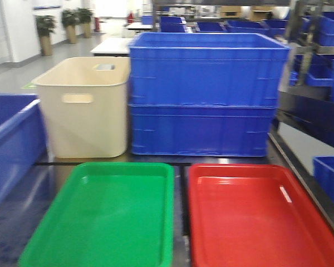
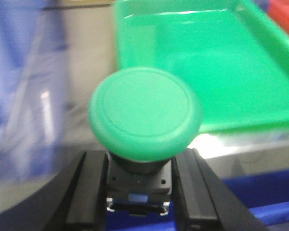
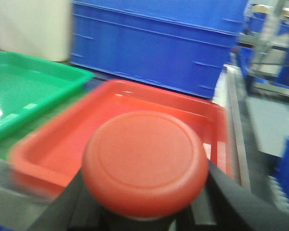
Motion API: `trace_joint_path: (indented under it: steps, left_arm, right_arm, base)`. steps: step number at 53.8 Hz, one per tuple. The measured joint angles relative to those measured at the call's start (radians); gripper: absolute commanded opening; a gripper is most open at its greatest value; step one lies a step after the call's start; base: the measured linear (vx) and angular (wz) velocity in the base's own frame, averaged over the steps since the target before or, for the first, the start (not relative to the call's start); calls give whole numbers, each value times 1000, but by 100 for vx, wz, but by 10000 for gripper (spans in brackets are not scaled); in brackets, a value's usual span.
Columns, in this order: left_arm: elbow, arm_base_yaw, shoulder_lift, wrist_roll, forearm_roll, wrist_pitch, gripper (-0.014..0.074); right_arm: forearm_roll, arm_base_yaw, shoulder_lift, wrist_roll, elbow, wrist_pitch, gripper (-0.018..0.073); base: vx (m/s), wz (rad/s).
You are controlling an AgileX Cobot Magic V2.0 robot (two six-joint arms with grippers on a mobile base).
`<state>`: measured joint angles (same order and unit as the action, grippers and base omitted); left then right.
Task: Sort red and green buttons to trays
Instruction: 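Drive the base to the shelf with the green and red trays, then extend both grippers over the trays, green button above green tray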
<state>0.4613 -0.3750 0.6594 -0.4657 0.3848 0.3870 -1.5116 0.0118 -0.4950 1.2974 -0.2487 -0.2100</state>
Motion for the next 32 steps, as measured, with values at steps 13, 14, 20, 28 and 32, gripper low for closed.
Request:
trace_joint_path:
  steps: [13,14,20,28,32]
  left_arm:
    - [0,0,5,0,0,-1,-1]
    - [0,0,5,0,0,-1,-1]
    - [0,0,5,0,0,-1,-1]
    - [0,0,5,0,0,-1,-1]
    - [0,0,5,0,0,0,-1]
  right_arm:
    - [0,0,0,0,0,1,-9]
    - [0,0,0,0,0,1,-9]
    - [0,0,0,0,0,1,-9]
    - [0,0,0,0,0,1,-9]
    - [0,0,0,0,0,1,-9]
  base:
    - [11,-41]
    - [5,-20]
    - [2,-9]
    - [0,0]
    - [0,0]
